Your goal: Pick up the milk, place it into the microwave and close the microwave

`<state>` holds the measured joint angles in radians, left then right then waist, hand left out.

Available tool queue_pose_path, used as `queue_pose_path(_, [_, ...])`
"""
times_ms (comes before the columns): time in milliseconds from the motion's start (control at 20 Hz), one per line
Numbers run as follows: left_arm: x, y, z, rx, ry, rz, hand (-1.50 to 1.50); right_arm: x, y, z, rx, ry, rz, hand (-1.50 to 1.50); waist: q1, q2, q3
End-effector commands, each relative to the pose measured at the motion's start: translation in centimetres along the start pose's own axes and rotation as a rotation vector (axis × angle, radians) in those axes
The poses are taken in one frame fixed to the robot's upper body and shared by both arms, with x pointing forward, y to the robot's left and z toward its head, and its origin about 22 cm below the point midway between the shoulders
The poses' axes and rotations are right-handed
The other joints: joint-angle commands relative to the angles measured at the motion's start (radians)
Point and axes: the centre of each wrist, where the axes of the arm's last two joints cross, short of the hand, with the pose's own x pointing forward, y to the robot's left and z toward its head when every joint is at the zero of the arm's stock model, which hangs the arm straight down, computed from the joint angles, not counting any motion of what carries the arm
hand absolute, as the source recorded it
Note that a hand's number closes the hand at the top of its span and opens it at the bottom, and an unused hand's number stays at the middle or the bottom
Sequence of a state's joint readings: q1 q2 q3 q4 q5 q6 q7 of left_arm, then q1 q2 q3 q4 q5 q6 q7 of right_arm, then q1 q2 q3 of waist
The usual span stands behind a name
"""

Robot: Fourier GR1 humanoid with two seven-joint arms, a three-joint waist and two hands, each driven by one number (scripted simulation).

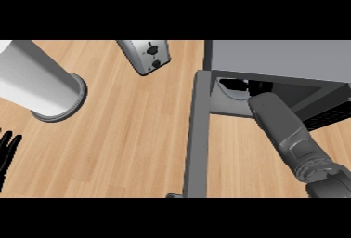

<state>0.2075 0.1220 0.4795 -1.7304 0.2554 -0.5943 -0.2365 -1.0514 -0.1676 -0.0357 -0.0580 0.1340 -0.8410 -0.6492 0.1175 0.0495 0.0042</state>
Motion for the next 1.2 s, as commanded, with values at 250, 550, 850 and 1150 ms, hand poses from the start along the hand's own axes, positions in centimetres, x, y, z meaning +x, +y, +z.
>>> queue_pose_path(250, [0.8,0.6,1.2,0.015,-0.015,-0.012,-1.5,-1.4,0.5,1.9,0.028,0.002,-0.058,-1.5,-0.026,-0.014,0.0])
queue_pose_path(550, [0.8,-0.6,1.7,0.015,0.014,-0.024,-1.5,-2.3,0.8,3.4,0.077,-0.01,-0.214,-1.5,-0.058,-0.025,-0.001])
queue_pose_path(850, [1.3,-1.5,4.8,0.036,0.012,-0.036,-1.5,-3.8,1.1,5.7,0.13,-0.008,-0.364,-1.5,-0.084,-0.042,-0.002])
queue_pose_path(1150, [0.3,-1.9,4.2,-0.063,0.068,-0.006,-1.5,-2.3,3.3,7.8,0.18,0.009,-0.513,-1.5,-0.108,-0.05,-0.004])
